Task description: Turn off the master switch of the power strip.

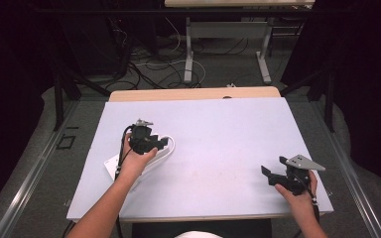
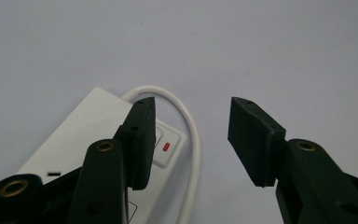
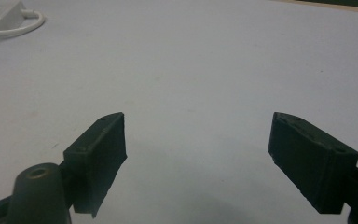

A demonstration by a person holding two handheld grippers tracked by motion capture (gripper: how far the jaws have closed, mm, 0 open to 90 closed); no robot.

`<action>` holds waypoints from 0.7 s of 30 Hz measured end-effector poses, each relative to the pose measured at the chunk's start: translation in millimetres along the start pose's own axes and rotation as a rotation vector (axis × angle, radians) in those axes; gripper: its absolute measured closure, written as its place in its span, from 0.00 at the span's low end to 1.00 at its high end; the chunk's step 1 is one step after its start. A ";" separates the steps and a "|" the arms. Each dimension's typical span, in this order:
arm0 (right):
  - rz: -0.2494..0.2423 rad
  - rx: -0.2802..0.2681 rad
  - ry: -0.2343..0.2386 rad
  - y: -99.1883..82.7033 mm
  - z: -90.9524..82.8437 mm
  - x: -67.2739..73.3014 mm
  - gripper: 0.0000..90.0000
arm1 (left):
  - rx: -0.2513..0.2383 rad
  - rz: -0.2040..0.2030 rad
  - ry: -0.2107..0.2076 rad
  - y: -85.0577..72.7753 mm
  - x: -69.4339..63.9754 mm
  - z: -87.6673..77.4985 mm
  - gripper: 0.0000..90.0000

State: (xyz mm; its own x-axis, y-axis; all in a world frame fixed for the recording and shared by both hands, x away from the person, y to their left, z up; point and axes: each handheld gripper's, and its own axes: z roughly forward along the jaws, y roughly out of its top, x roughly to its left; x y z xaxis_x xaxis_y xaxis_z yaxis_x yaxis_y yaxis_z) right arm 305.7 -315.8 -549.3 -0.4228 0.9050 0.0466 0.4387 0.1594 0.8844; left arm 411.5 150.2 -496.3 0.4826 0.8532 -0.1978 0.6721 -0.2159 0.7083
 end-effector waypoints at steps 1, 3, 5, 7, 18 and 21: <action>0.003 -0.002 -0.001 0.1 0.0 0.1 0.20 | -0.002 -0.002 -0.007 -0.6 -1.5 0.1 0.57; 0.002 -0.002 -0.001 0.1 0.0 0.1 0.20 | -0.001 0.025 -0.010 -1.5 -3.3 -0.5 0.56; 0.001 -0.002 -0.001 0.1 -0.1 0.0 0.20 | -0.007 0.043 -0.017 -2.5 -4.8 -1.6 0.56; 0.001 -0.002 -0.001 0.1 -0.1 0.1 0.21 | -0.008 0.055 -0.020 -3.6 -7.2 -3.2 0.55; -0.006 -0.014 -0.001 0.2 0.3 -0.5 0.21 | -0.049 0.112 -0.066 -9.2 -16.2 -12.5 0.44; 0.000 -0.012 0.002 0.1 0.2 0.3 0.21 | -0.064 0.124 -0.058 -10.4 -19.0 -17.8 0.39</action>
State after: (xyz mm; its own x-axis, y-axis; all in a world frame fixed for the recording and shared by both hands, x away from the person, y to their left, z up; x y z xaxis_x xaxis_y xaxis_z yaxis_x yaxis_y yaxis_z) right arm 305.8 -315.5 -549.3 -0.4243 0.9043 0.0472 0.4292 0.1549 0.8898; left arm 385.4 144.7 -487.8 0.5923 0.7928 -0.1437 0.5692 -0.2854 0.7711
